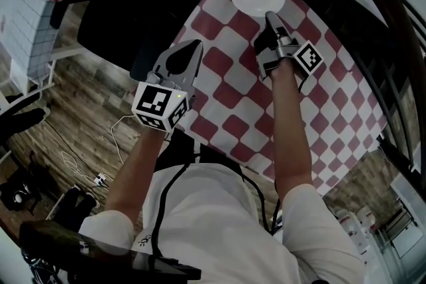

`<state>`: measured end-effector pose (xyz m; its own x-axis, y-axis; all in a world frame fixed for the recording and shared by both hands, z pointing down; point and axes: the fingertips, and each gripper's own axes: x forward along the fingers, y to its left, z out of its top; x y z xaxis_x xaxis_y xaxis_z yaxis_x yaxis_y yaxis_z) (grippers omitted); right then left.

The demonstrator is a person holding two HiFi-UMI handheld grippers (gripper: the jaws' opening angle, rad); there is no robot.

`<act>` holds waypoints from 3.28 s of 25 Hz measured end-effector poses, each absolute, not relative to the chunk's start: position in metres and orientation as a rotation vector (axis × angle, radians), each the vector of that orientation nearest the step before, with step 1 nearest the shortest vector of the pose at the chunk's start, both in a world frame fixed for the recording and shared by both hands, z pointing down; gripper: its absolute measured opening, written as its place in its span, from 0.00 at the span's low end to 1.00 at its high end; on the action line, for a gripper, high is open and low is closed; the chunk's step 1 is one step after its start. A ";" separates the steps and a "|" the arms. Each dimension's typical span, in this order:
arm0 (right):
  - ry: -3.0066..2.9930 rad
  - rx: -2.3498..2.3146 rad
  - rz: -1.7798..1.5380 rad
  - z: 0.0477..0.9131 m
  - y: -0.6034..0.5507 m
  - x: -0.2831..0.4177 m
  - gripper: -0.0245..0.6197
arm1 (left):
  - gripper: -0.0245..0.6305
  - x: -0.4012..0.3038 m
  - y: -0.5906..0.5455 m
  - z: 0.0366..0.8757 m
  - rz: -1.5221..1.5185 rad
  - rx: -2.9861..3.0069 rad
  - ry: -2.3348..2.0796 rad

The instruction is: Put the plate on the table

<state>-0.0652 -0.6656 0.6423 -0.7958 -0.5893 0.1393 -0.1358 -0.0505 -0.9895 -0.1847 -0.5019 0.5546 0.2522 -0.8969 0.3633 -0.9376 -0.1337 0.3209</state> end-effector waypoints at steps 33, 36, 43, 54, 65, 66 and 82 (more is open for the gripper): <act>1.769 -1.109 -2.064 0.691 -0.686 -0.068 0.07 | 0.05 -0.185 -0.491 0.557 0.132 2.047 -1.647; 1.770 -1.153 -2.065 0.695 -0.686 -0.067 0.08 | 0.05 -0.183 -0.491 0.557 0.137 2.049 -1.641; 1.756 -1.189 -2.078 0.695 -0.686 -0.067 0.08 | 0.05 -0.181 -0.489 0.553 0.143 2.060 -1.630; 1.861 -1.102 -2.026 0.671 -0.677 -0.074 0.40 | 0.05 -0.181 -0.483 0.540 0.158 2.092 -1.624; 2.054 -0.970 -1.860 0.595 -0.599 -0.057 0.05 | 0.05 -0.164 -0.459 0.496 0.145 2.200 -1.571; 2.088 -0.963 -1.827 0.585 -0.591 -0.054 0.05 | 0.05 -0.162 -0.456 0.490 0.143 2.214 -1.565; 2.454 -0.970 -1.433 0.474 -0.418 -0.004 0.05 | 0.05 -0.147 -0.379 0.435 0.119 2.353 -1.460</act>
<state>-0.0040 -0.4183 0.4737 -0.7827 -0.5914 0.1940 -0.4596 0.3390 -0.8209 -0.1475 -0.3793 0.4352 0.4604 -0.8485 0.2610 -0.8796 -0.3963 0.2631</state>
